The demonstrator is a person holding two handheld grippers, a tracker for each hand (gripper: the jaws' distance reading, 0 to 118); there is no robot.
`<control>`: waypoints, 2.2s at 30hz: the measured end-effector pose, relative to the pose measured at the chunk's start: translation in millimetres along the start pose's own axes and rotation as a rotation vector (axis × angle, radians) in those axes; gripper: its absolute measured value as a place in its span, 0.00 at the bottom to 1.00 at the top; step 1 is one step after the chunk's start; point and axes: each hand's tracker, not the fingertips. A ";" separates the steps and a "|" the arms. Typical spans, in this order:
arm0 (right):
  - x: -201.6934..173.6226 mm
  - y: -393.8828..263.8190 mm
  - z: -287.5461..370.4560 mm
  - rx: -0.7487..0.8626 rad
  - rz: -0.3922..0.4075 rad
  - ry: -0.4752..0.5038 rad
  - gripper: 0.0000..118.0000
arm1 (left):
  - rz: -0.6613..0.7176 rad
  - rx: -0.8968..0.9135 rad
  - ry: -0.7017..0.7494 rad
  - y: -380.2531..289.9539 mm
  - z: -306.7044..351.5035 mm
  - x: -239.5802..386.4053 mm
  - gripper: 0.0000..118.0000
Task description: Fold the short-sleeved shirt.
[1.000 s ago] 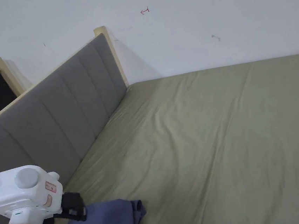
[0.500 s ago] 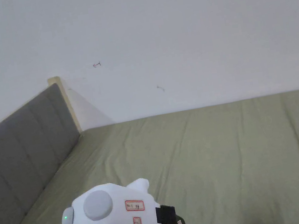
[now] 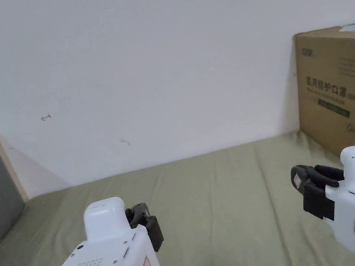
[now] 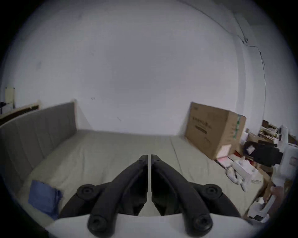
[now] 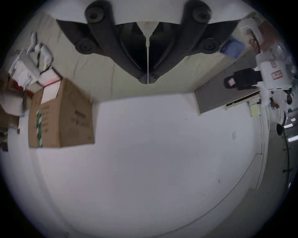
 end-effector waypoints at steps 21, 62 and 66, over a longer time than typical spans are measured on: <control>-21.9 -6.1 -12.8 0.047 0.069 -0.127 0.98 | -0.100 0.155 0.093 3.3 21.2 15.7 0.94; -26.7 -13.3 -10.6 -0.007 0.082 -0.121 0.98 | 0.058 0.034 0.084 4.9 12.5 -14.8 0.97; -28.2 -14.1 -9.9 -0.012 0.091 -0.116 0.98 | 0.058 0.019 0.107 4.4 10.2 -13.6 0.97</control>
